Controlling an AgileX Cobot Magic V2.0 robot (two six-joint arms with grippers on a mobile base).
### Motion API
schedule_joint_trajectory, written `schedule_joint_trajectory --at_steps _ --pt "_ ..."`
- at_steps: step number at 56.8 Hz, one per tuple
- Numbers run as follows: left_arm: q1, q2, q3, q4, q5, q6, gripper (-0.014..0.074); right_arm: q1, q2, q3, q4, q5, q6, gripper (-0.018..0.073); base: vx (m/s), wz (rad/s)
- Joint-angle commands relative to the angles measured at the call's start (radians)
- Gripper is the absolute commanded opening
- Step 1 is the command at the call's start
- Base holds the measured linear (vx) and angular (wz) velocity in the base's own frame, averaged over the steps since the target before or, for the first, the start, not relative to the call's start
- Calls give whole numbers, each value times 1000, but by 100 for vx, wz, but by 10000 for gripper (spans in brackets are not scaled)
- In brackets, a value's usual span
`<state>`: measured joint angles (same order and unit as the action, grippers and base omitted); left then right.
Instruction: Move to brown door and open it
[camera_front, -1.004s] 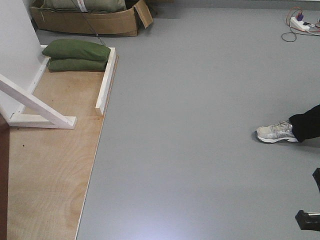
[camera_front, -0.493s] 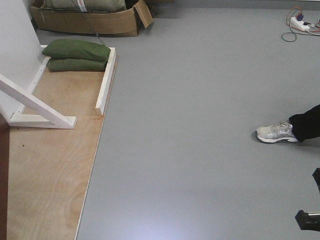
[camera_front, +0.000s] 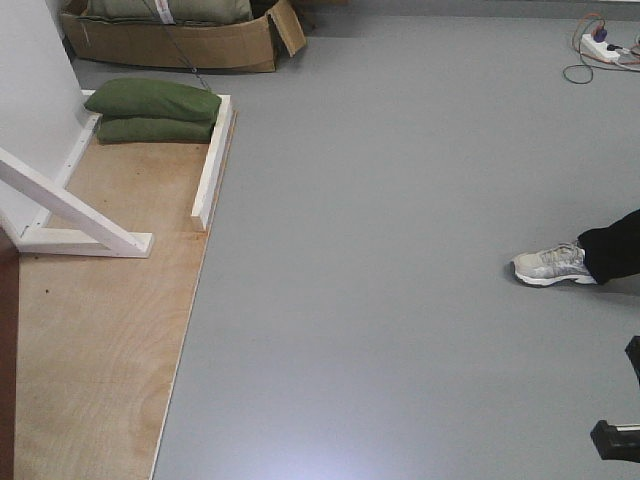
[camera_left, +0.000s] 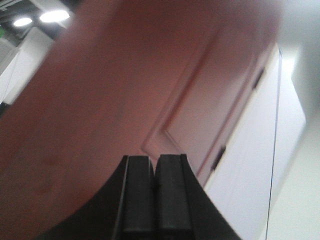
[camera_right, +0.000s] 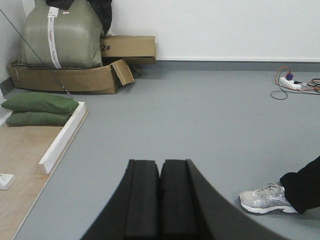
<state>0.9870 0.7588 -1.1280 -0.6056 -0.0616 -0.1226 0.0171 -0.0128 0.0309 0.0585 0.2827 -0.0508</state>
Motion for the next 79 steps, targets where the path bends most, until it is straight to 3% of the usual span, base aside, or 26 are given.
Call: schedule_joint_trajectory --at_steps 1,18,29,41,51,61,79 --pt "38 19 -32 -184 -149 2 -6 -1 -6 5 -7 -81 -6 0 0 0" --pt "97 74 -32 -516 -420 104 -6 -1 -6 5 -7 -81 -6 0 0 0" --pt "133 170 -38 -659 -428 103 -6 -1 -6 5 -7 -81 -6 0 0 0" --pt "205 279 -38 -681 -255 99 -6 -1 -6 5 -7 -81 -6 0 0 0" --pt "252 350 -106 -753 -84 99 -6 -1 -6 5 -7 -81 -6 0 0 0" --pt "253 382 -207 -760 55 100 -6 -1 -6 5 -7 -81 -6 0 0 0" --pt "253 367 -229 -900 317 100 -6 -1 -6 5 -7 -81 -6 0 0 0"
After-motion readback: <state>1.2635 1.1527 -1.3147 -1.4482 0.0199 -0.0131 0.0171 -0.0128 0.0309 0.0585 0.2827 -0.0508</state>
